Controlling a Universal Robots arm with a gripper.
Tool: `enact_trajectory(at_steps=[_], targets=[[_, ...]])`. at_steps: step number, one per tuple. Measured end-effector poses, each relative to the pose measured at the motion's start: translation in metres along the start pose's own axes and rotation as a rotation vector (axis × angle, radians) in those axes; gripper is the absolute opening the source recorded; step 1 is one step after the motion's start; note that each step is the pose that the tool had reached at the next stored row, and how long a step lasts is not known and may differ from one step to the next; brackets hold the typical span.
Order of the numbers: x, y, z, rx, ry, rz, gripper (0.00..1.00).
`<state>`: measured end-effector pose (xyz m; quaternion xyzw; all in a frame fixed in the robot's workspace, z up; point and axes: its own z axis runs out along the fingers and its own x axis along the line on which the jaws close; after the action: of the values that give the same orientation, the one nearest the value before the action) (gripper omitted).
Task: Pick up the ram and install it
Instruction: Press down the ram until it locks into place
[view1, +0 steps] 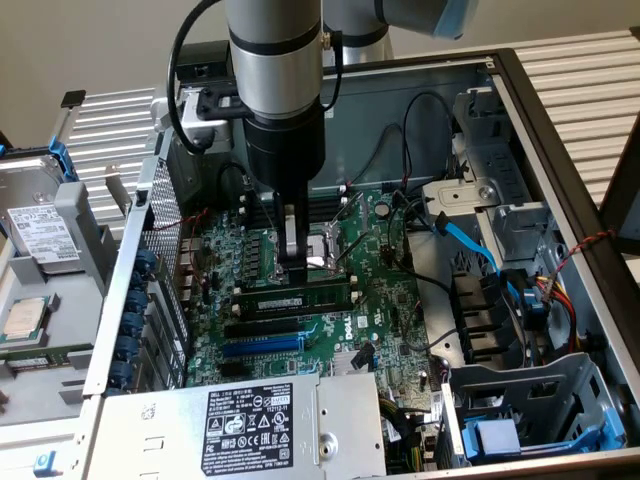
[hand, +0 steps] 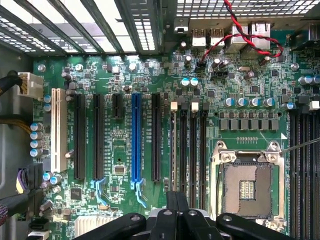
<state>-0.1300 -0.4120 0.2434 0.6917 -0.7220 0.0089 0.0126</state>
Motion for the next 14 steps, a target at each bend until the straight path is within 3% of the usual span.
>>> enact_trajectory(at_steps=[14], targets=[[-0.001,0.0013,0.0072,-0.0047,0.0071,0.0,0.11]])
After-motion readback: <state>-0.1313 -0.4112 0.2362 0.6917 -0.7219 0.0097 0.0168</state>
